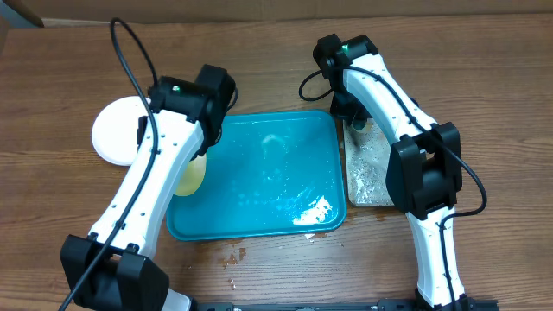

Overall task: Clean dirty plates on tray and stack at the side
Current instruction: 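Lift the yellow plate with the left gripper and tilt it upward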

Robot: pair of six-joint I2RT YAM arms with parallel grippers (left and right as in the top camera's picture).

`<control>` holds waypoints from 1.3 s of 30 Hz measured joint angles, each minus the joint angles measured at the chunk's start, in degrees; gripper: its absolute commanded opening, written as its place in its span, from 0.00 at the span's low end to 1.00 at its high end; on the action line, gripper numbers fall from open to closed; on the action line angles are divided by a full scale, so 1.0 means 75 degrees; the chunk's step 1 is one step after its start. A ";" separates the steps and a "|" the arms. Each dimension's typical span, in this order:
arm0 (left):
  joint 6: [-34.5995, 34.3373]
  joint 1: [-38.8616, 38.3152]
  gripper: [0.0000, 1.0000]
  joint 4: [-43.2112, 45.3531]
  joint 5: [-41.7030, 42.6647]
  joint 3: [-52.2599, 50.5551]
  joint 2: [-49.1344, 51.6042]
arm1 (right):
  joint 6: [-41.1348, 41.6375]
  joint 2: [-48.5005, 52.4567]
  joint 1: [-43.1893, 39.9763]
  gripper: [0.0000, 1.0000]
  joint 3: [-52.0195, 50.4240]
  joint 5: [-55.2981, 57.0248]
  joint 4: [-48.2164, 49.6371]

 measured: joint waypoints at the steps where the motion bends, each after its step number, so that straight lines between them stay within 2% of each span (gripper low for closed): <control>1: 0.0000 -0.0076 0.04 0.0061 -0.0140 0.0038 0.0000 | -0.0003 0.0000 -0.0003 0.04 0.0000 0.0003 0.0000; 9: 0.0938 -0.0813 0.04 0.1070 -0.1172 0.0175 0.0000 | -0.0146 0.0000 -0.0192 0.04 0.0000 -0.0087 -0.0003; 24: 0.1582 -0.1329 0.04 0.1373 -0.2579 0.0178 0.0003 | -0.0201 0.0000 -0.0982 0.04 0.0000 -0.0207 -0.0204; 33: 0.2535 -0.1923 0.04 0.2273 -0.3401 0.0181 0.0003 | -0.0198 0.0000 -0.1151 0.04 0.0000 -0.0347 -0.0303; 39: 0.2917 -0.2226 0.04 0.2369 -0.4048 0.0184 0.0061 | -0.0204 0.0000 -0.1151 0.04 0.0000 -0.0382 -0.0309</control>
